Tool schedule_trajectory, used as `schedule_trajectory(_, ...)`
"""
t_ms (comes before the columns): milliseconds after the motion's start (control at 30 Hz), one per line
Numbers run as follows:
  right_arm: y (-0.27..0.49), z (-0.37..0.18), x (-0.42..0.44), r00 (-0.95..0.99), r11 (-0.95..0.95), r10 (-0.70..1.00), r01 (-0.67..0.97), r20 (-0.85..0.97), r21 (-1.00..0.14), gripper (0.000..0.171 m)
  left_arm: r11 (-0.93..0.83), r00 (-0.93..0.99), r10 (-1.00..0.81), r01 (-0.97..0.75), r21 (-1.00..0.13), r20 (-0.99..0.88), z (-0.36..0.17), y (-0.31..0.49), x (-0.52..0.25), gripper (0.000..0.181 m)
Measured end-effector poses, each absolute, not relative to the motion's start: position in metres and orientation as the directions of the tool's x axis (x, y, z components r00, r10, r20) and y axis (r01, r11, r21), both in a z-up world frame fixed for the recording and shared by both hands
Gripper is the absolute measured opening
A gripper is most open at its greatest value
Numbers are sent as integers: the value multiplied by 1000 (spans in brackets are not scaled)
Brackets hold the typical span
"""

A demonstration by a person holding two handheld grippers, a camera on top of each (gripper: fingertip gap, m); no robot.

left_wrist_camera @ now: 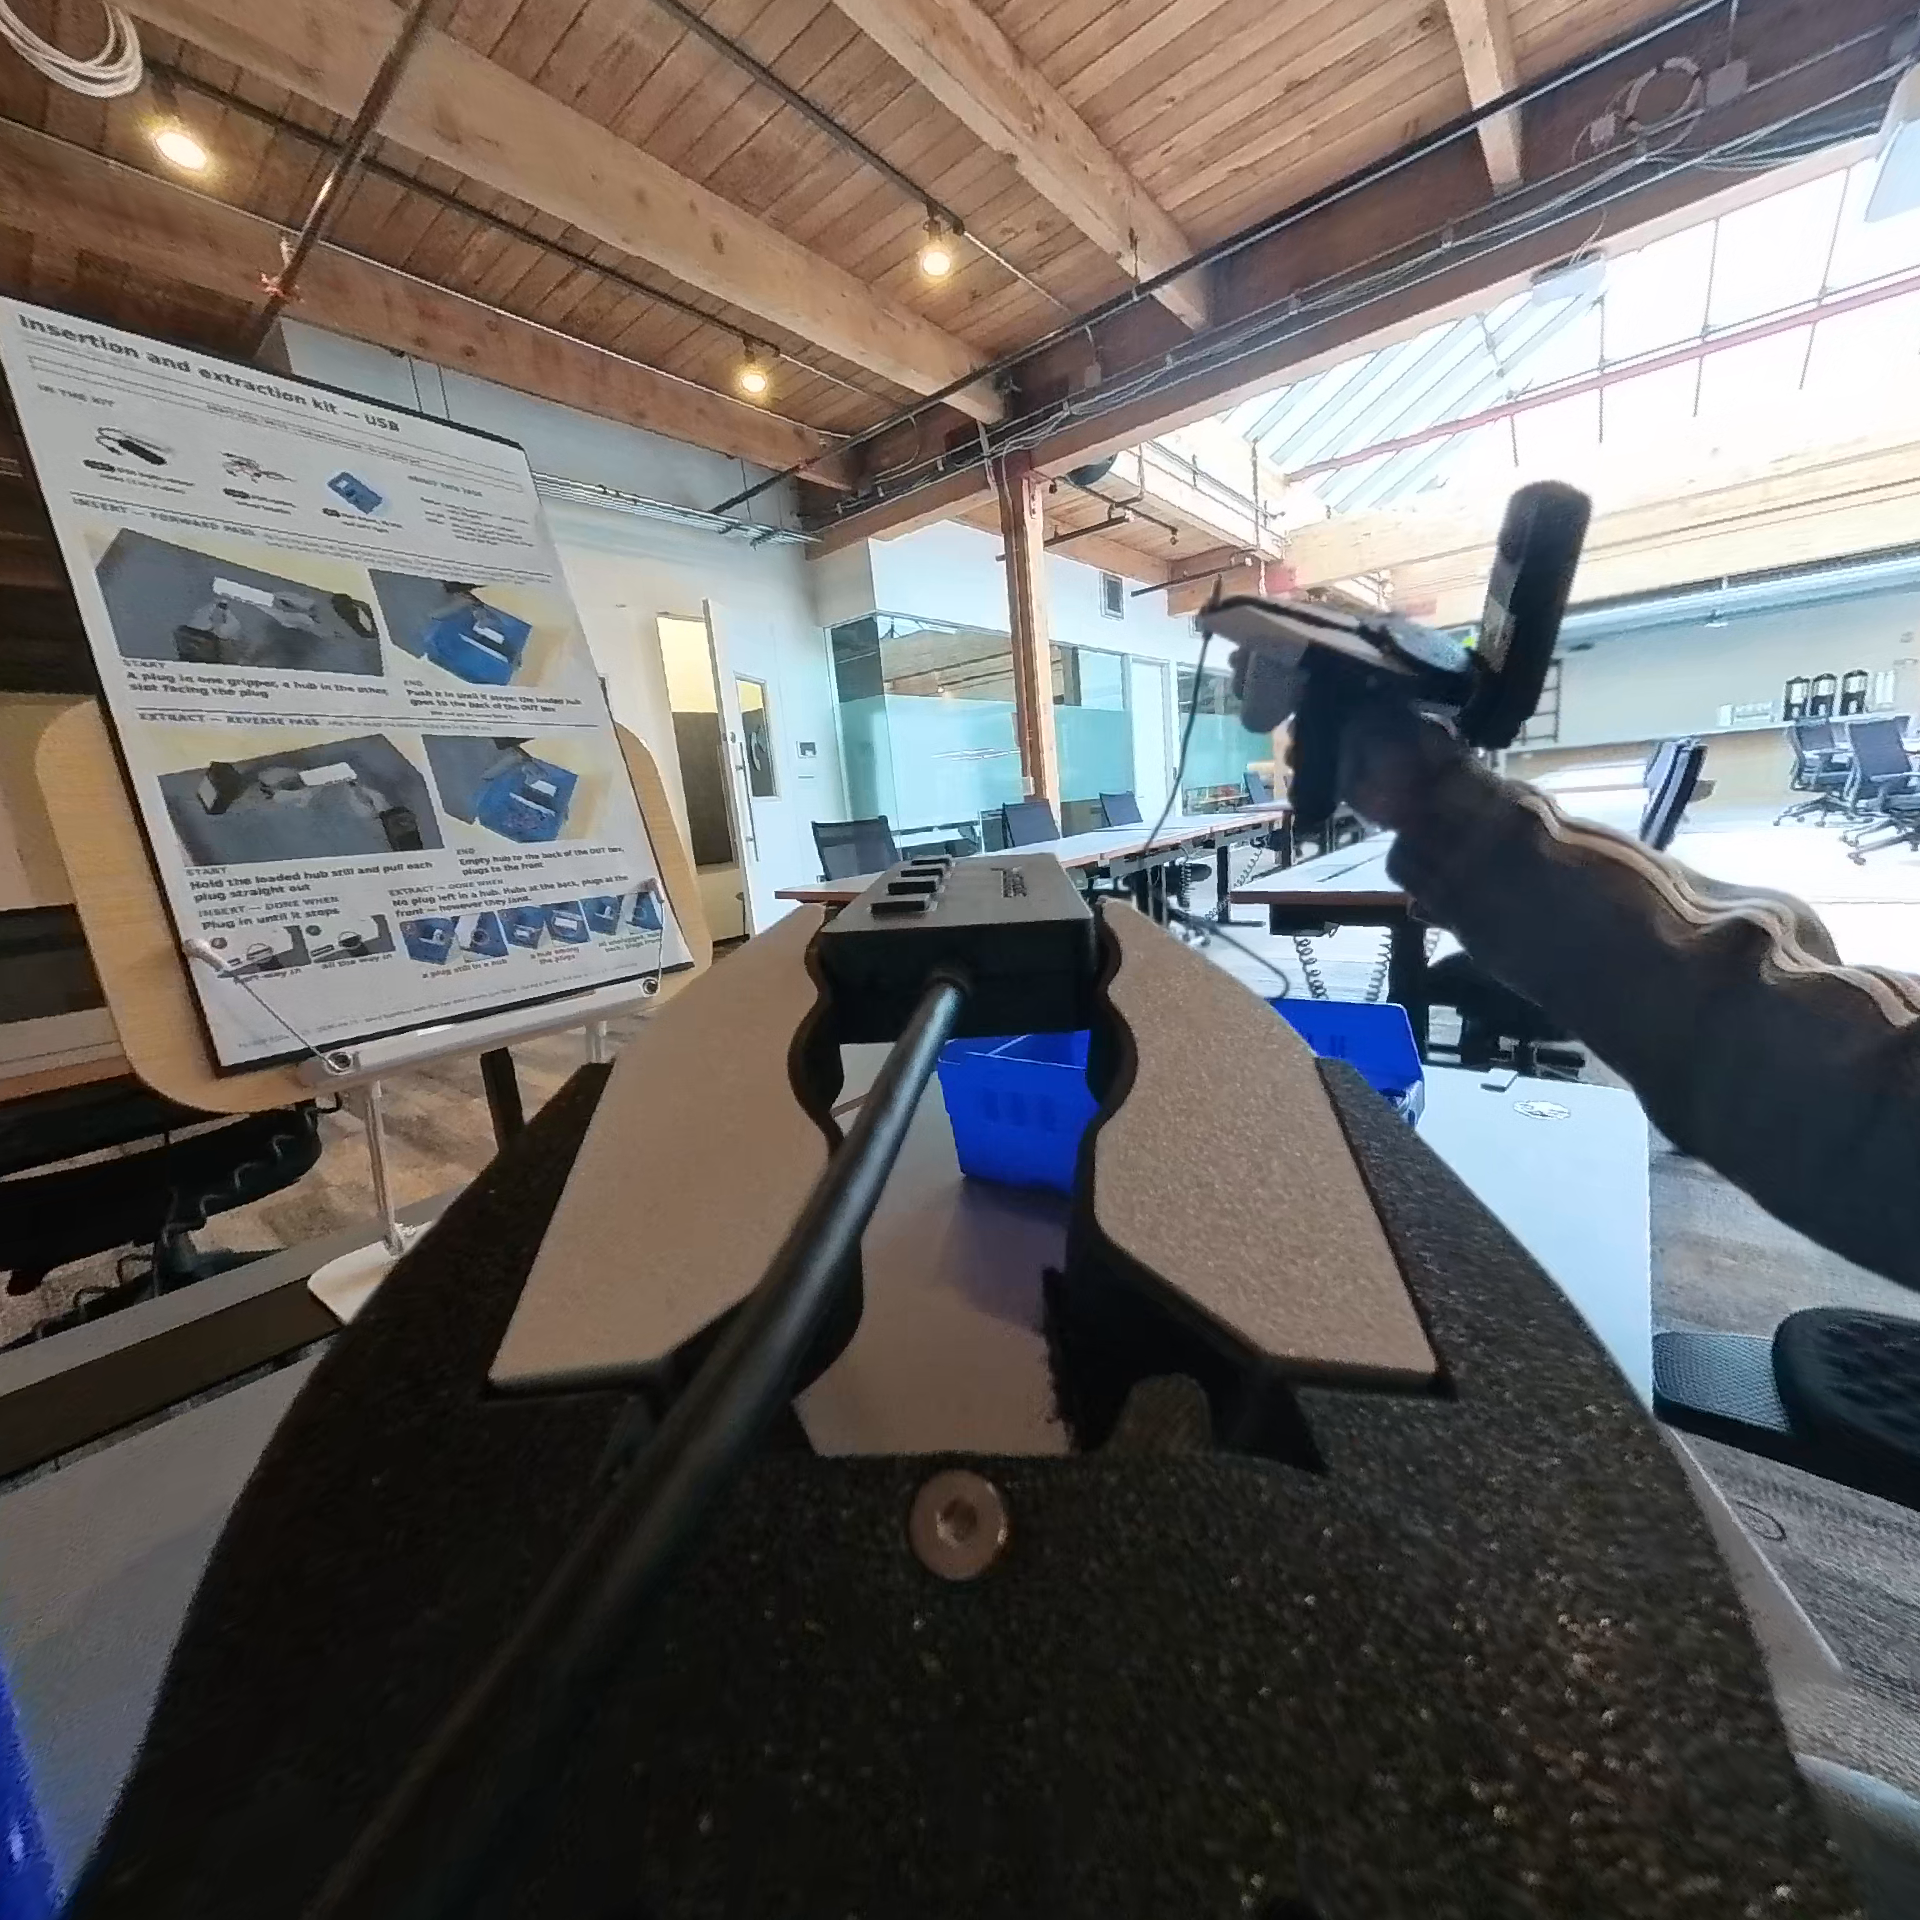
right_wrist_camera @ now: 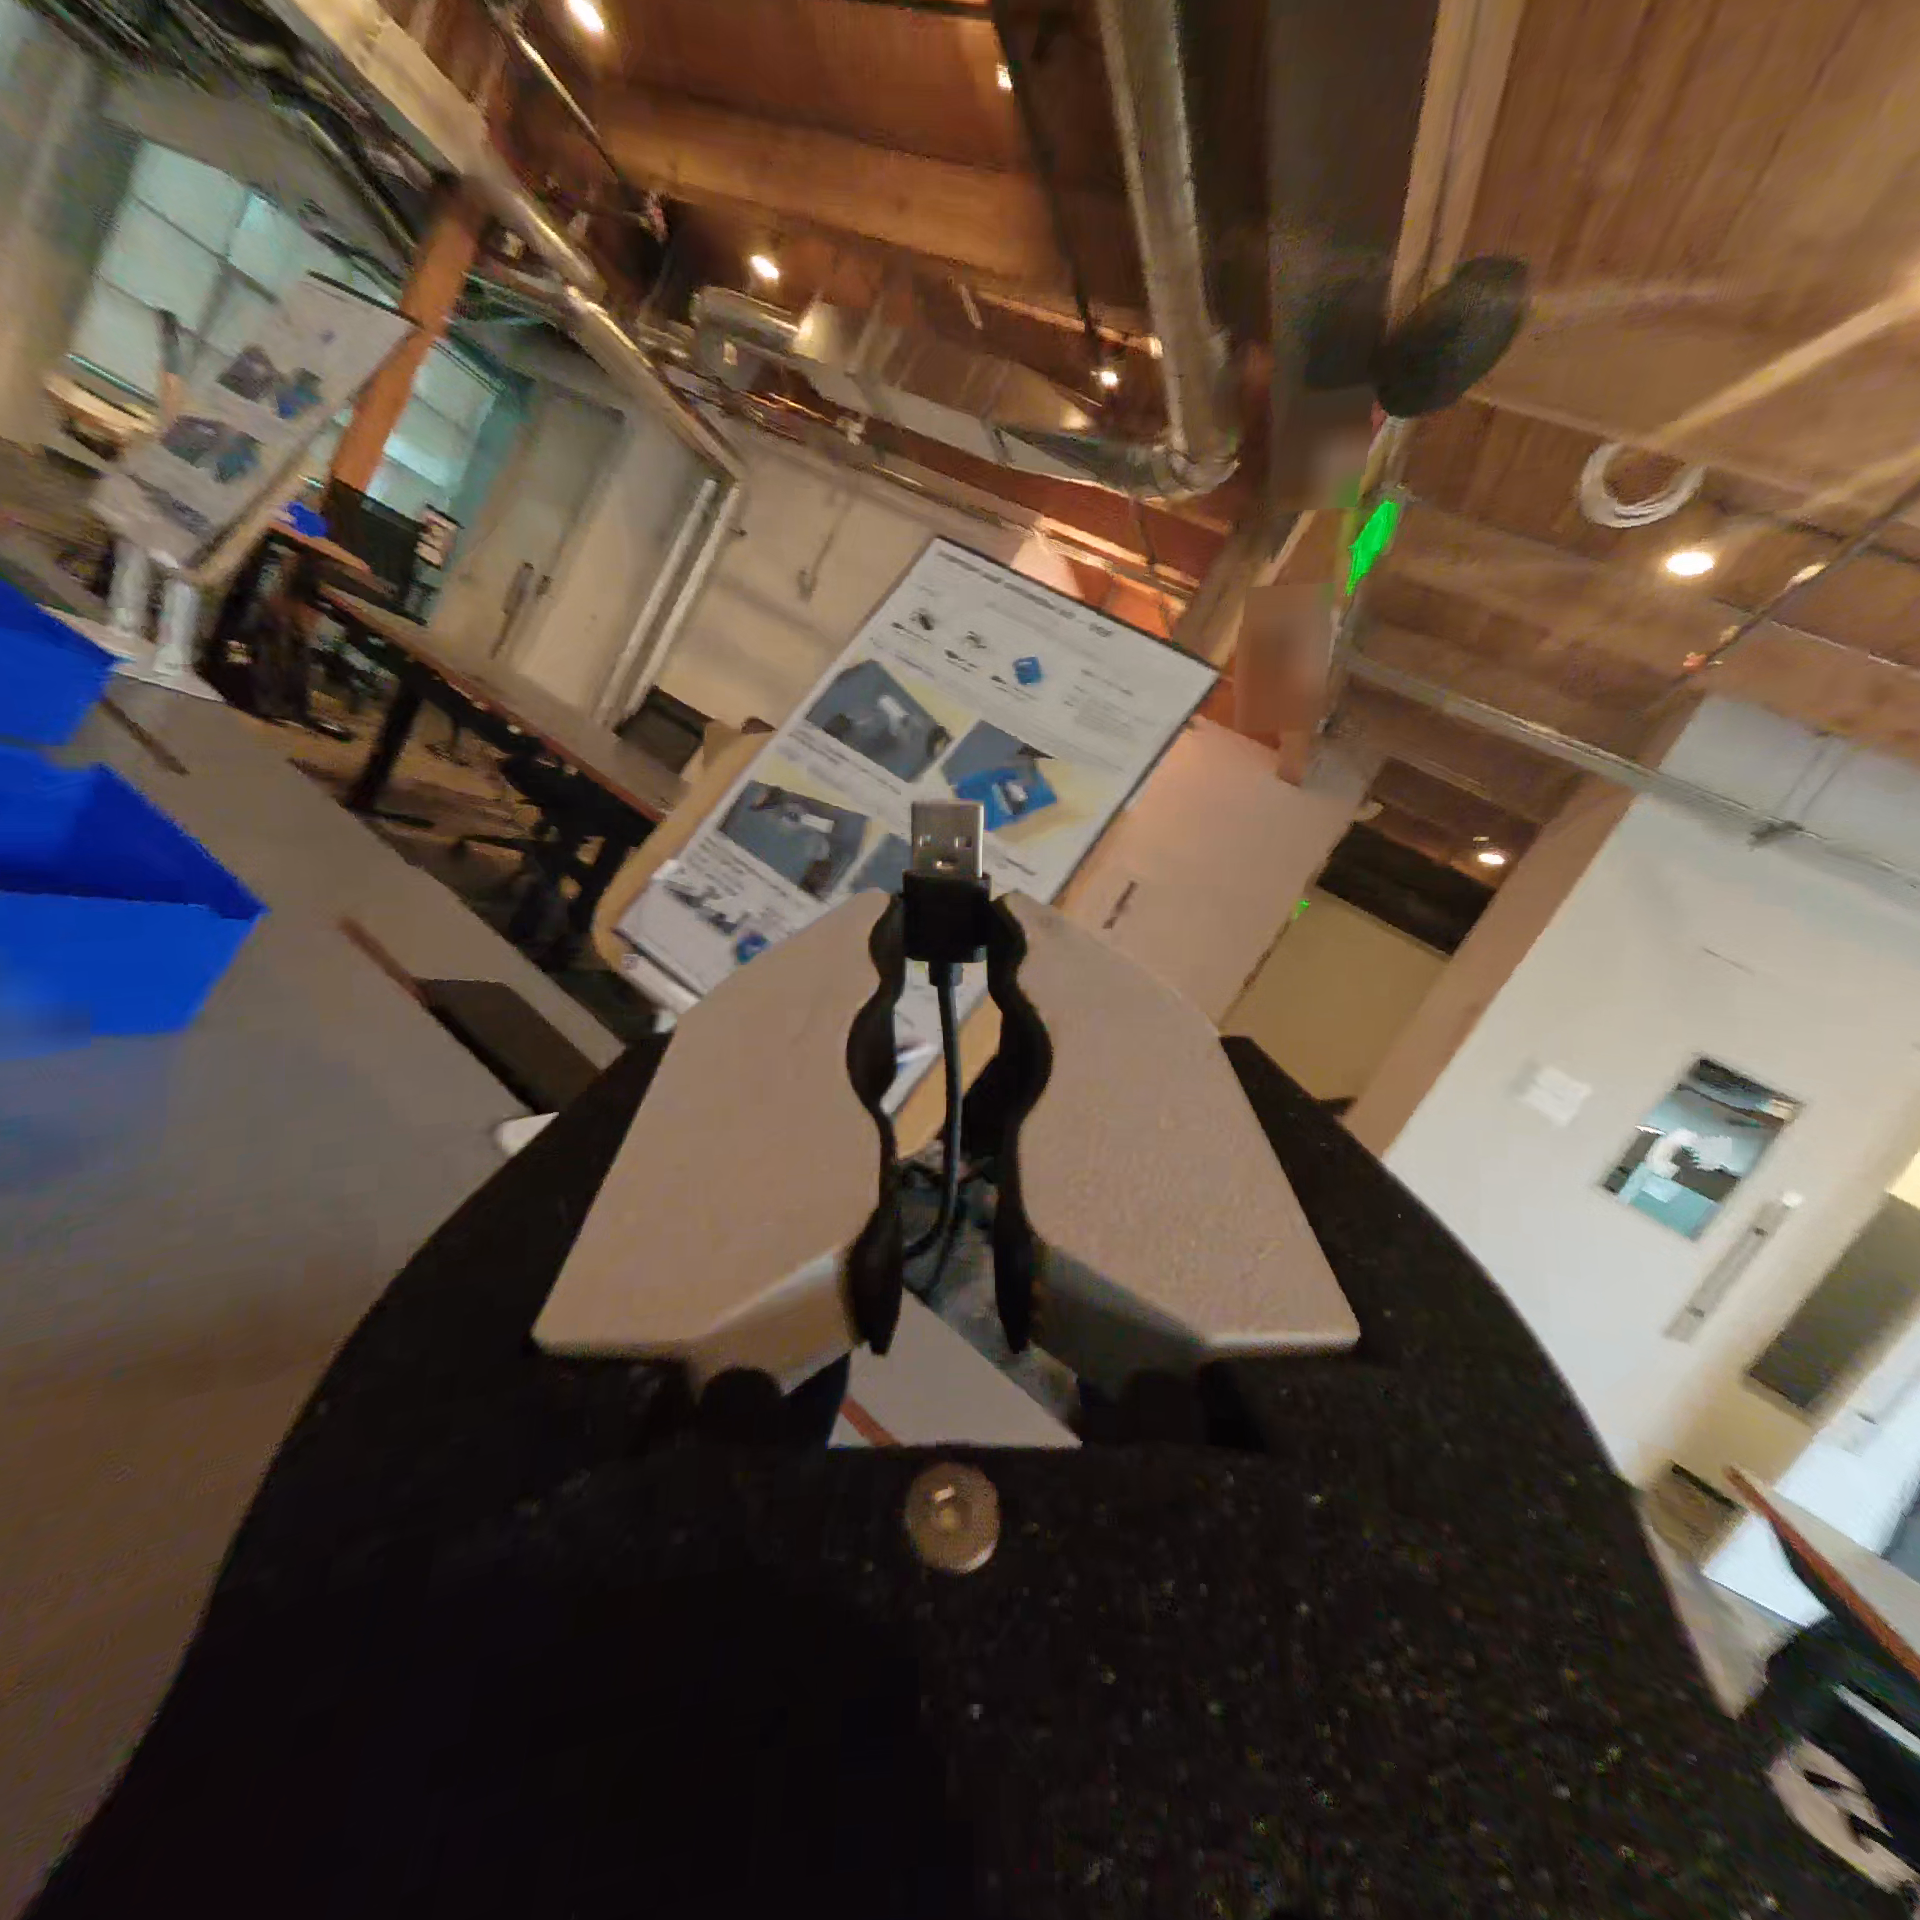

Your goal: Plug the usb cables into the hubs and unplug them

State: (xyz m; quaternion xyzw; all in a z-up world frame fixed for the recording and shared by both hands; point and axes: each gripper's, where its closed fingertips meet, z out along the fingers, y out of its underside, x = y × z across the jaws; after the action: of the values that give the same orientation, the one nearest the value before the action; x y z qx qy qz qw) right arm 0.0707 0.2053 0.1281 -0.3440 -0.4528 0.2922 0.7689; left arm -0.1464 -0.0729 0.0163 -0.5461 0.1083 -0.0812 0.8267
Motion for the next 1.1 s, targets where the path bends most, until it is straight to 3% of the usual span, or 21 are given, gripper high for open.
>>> schedule_trajectory(300,157,215,74,400,530,839,-444,370,-722,14,384,965,-253,33,-923,-71,11,-67,-148,44)
schedule_trajectory(433,103,257,76,208,338,941,-651,268,-679,14,389,966,-247,29,-921,-74,12,-68,-149,44)
schedule_trajectory(533,61,265,66,18,182,973,-683,232,-707,14,399,967,-244,31,-917,-74,13,-70,-152,44)
schedule_trajectory(633,19,236,39,-153,78,964,-615,216,-785,14,412,968,-234,19,-911,-85,14,-72,-154,44)
schedule_trajectory(800,-40,128,-26,-394,-48,914,-337,95,-940,14,406,972,-154,-102,-908,-178,14,-74,-154,44)
schedule_trajectory(967,-80,17,-80,-480,-37,877,-49,-9,-998,14,422,954,-123,-200,-884,-275,15,-76,-146,44)
schedule_trajectory(1100,-101,-3,-85,-515,49,851,-113,100,-992,14,446,941,-92,-252,-859,-325,17,-79,-143,44)
